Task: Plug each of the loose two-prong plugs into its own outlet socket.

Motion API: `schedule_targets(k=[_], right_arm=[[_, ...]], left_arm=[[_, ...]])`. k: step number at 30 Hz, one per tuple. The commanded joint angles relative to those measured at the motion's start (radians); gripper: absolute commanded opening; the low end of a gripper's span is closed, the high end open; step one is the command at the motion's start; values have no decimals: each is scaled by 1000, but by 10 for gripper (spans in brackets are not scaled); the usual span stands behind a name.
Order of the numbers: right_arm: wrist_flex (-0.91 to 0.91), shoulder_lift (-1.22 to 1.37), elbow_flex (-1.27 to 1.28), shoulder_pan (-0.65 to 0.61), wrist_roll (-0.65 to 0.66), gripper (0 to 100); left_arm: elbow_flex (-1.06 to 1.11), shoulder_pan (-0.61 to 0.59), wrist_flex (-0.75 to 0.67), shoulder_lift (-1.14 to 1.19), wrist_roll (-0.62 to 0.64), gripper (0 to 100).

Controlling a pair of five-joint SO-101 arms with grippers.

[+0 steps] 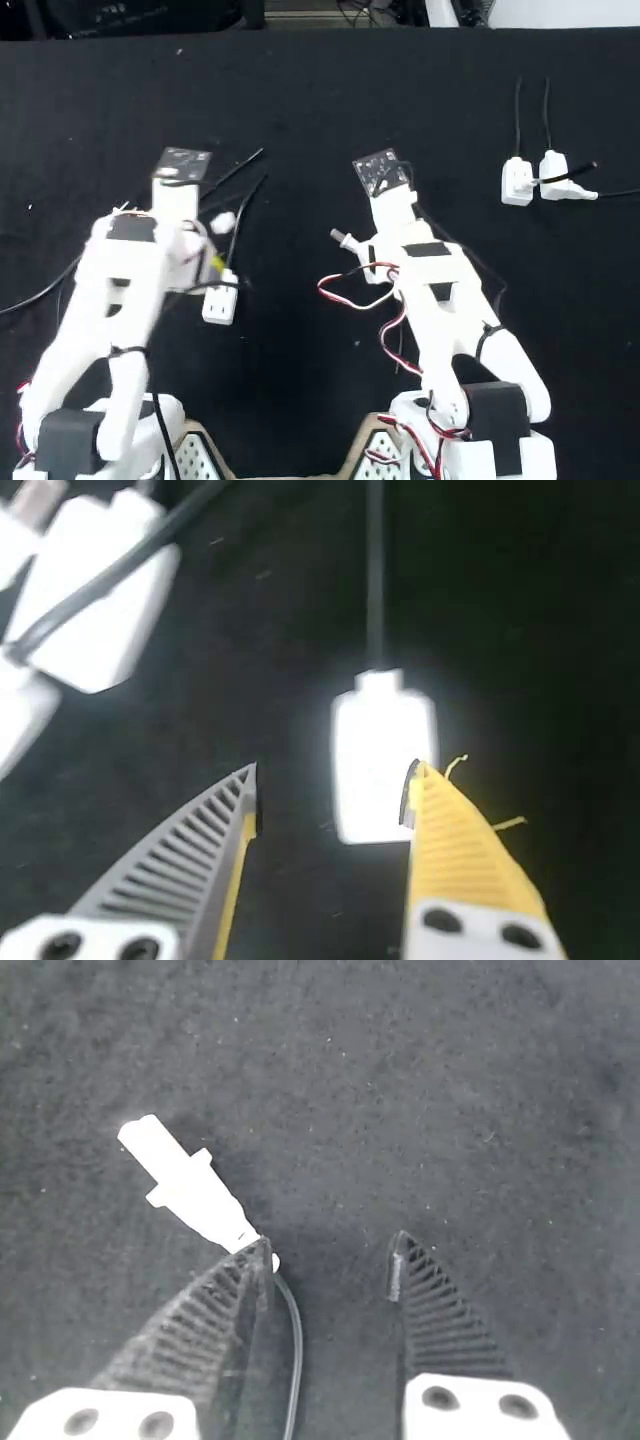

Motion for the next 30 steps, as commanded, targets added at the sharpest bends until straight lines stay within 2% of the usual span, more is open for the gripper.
schedule_targets(k=[1,7,16,18,23,25,28,30], right_arm=[[-26,-44,-39,14,-8,177],[-26,-44,-38,15,-8,177],[-26,-48,-38,18,-8,177],[-26,-45,-38,18,-8,177],[-26,-44,-38,18,-8,177],[-26,-42,-38,15,-8,177],[-26,-42,-38,18,-8,177],[-26,-42,-38,18,-8,177]], left_arm=[[-7,-105,0,-32,-112,235],[156,-58,-160,-32,-107,234],[202,196,-183,-43,157,234],[200,240,-186,-43,181,234],[206,263,-178,-43,183,238],[208,277,-167,-43,144,238],[133,229,-66,-44,25,234],[27,170,21,-44,6,234]])
